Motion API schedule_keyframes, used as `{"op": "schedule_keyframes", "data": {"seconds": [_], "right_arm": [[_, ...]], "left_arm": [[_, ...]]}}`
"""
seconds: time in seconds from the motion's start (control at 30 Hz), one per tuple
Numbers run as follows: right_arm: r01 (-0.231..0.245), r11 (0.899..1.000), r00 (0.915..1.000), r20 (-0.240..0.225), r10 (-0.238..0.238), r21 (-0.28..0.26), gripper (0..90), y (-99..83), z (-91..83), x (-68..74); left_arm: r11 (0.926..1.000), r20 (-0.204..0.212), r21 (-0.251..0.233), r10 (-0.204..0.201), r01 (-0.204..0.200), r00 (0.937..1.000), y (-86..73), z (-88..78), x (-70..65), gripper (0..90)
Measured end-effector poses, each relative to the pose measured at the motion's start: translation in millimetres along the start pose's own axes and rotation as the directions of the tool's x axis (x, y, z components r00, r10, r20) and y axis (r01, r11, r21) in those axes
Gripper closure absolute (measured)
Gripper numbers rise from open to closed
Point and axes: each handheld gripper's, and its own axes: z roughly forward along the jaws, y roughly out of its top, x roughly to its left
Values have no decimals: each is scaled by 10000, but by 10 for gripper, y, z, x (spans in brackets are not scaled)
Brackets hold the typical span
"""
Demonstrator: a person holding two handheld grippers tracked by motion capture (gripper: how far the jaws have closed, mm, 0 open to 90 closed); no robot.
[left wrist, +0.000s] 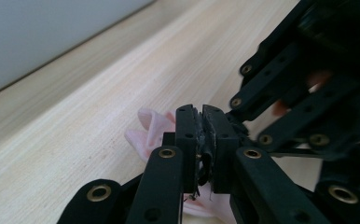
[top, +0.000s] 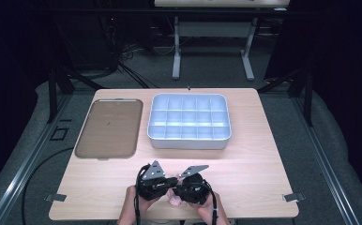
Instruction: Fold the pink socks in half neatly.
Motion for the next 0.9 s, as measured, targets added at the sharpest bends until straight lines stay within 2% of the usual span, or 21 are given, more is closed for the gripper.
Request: {"op": "schedule_keyframes", "data": {"seconds": [0.1,0.3,0.43,0.47,0.57,0.6,0.67,0.7,0.77,0.83,0.9], "right_arm": [[9,10000,10000,15,-9,-2,815,-11,-5,2],[95,9999,9999,53,-94,-92,794,-28,-11,26],[-20,9999,9988,-490,27,148,753,-35,-96,-30],[-145,9998,9971,-751,153,111,730,-41,-137,-60],[-582,9981,9942,-916,559,-224,630,-44,-286,-166],[-765,9966,9938,-829,736,-319,610,-41,-325,-205],[-1261,9915,9918,-266,1253,-324,571,-24,-345,-262],[-1401,9897,9900,-177,1396,-308,555,-15,-321,-281],[-1610,9869,9863,-383,1605,-103,513,-1,-246,-302],[-1669,9859,9848,-455,1674,152,447,7,-179,-284],[-1575,9872,9861,-496,1585,247,431,10,-127,-262]], "left_arm": [[9999,-91,100,-133,134,9999,-48,74,46,870],[9992,-150,-83,-388,386,9991,-141,108,82,895],[9987,-170,-215,-476,472,9987,-181,105,89,896],[9985,-194,-224,-505,501,9985,-188,103,89,896],[9975,-258,-356,-619,610,9978,-206,107,92,896],[9970,-274,-350,-697,687,9972,-206,107,83,896],[9964,-387,-409,-756,740,9964,-209,111,65,896],[9967,-408,-384,-729,713,9965,-210,106,63,896],[9963,-464,-458,-754,733,9961,-219,106,52,896],[9957,-513,-471,-828,804,9952,-223,104,42,896],[9953,-565,-489,-866,839,9946,-229,104,36,896]]}}
